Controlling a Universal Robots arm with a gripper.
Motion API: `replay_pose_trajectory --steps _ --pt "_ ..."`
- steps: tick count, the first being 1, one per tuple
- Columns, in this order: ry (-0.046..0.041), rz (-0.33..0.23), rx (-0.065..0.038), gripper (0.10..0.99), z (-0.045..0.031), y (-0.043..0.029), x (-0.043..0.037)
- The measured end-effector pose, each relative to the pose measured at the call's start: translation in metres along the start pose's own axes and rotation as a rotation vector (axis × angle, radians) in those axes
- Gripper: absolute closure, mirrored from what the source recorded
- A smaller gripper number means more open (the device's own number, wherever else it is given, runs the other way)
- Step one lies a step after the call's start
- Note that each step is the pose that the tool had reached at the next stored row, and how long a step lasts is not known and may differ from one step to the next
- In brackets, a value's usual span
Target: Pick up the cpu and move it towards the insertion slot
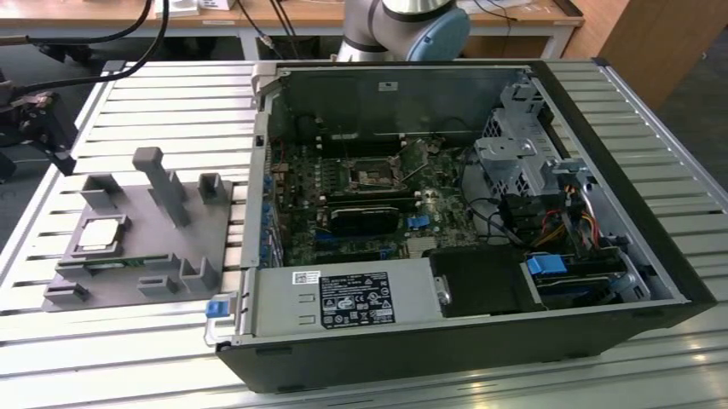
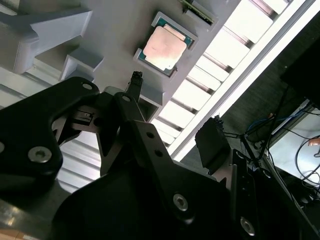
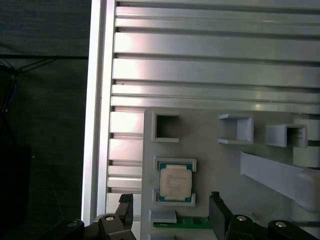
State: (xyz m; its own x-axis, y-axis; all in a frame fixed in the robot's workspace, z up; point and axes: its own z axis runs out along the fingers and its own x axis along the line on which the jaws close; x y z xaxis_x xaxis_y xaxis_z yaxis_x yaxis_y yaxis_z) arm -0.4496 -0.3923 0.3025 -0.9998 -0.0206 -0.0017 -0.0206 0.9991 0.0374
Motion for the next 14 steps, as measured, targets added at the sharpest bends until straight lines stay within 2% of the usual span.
replay_pose_trajectory --steps 14 --pt "-0.0006 0.000 0.000 0.380 0.0054 -0.0004 0.0000"
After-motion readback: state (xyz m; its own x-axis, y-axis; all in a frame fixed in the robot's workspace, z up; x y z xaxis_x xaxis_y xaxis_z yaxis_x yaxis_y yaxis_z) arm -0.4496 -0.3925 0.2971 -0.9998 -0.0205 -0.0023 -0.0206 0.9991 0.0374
